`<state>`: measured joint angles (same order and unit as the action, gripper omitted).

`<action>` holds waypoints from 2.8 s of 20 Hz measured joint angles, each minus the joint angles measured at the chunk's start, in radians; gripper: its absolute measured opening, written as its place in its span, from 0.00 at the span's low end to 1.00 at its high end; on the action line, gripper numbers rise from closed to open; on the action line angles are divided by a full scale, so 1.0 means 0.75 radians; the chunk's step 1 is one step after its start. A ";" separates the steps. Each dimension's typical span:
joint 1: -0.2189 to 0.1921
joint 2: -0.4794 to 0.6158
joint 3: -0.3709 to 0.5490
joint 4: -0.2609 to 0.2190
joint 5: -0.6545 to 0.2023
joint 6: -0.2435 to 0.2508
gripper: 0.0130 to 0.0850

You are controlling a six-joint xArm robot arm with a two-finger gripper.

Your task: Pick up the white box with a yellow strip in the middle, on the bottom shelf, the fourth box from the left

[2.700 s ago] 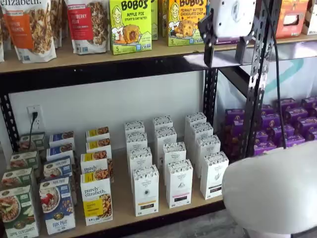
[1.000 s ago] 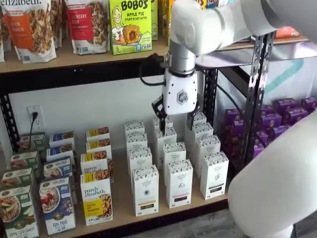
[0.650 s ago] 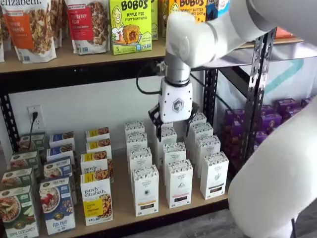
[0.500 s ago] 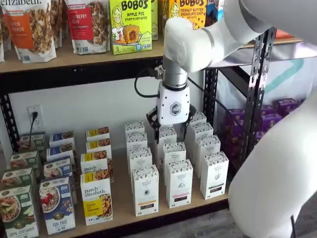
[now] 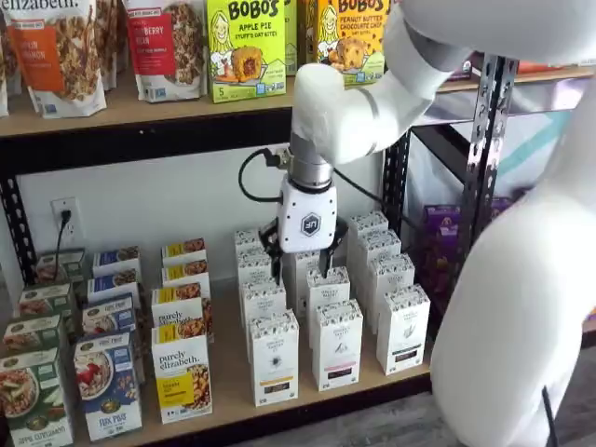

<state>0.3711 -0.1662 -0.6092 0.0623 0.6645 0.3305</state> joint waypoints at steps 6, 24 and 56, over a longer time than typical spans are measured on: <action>0.032 0.171 -0.068 0.077 -0.056 -0.032 1.00; 0.037 0.580 -0.180 -0.099 -0.265 0.115 1.00; -0.082 1.115 -0.614 -0.095 -0.411 -0.010 1.00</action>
<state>0.3097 0.6699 -1.0700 -0.0086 0.3565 0.3229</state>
